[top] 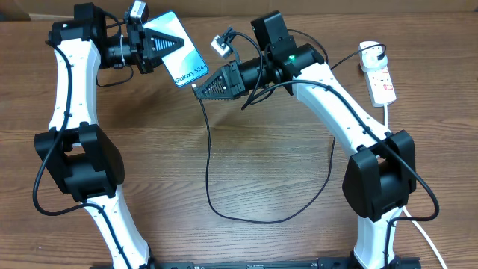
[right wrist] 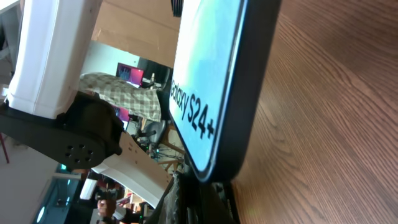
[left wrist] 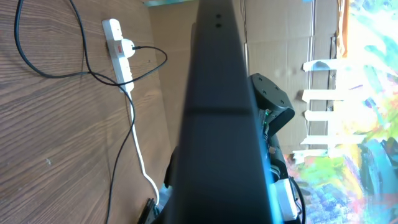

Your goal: Plug charger to phone and switch on socket

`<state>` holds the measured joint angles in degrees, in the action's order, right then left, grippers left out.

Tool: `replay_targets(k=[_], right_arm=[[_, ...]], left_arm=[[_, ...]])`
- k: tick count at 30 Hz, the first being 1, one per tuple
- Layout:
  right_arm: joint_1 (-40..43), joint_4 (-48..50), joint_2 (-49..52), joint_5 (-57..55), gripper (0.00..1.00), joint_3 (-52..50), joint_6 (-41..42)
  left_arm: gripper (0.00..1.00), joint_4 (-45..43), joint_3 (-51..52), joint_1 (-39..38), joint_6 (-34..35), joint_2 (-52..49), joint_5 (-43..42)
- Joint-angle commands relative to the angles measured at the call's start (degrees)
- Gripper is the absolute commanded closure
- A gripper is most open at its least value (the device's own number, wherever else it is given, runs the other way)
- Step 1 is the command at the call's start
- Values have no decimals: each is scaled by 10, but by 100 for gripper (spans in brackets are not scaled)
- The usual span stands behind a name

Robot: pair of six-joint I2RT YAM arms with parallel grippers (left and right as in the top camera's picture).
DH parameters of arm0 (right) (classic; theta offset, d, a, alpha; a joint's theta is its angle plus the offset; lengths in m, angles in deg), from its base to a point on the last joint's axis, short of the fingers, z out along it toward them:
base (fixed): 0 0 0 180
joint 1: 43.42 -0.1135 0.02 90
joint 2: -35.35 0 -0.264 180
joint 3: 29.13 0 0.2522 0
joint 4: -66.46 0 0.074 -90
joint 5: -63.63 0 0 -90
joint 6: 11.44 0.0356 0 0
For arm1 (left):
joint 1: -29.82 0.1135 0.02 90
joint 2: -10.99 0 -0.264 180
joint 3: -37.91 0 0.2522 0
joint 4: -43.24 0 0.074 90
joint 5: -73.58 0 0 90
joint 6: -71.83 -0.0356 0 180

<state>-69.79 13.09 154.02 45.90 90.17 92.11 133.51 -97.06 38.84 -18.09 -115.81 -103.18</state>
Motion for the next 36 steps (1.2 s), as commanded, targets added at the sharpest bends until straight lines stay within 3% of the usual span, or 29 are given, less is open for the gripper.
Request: replay_targets(k=[1, 36], right_arm=[[7, 4, 0, 16, 96, 3, 2], [7, 19, 0, 24, 96, 3, 2]], left_arm=[[96, 0, -4, 2, 1, 5, -20], [95, 24, -4, 2, -16, 5, -12]])
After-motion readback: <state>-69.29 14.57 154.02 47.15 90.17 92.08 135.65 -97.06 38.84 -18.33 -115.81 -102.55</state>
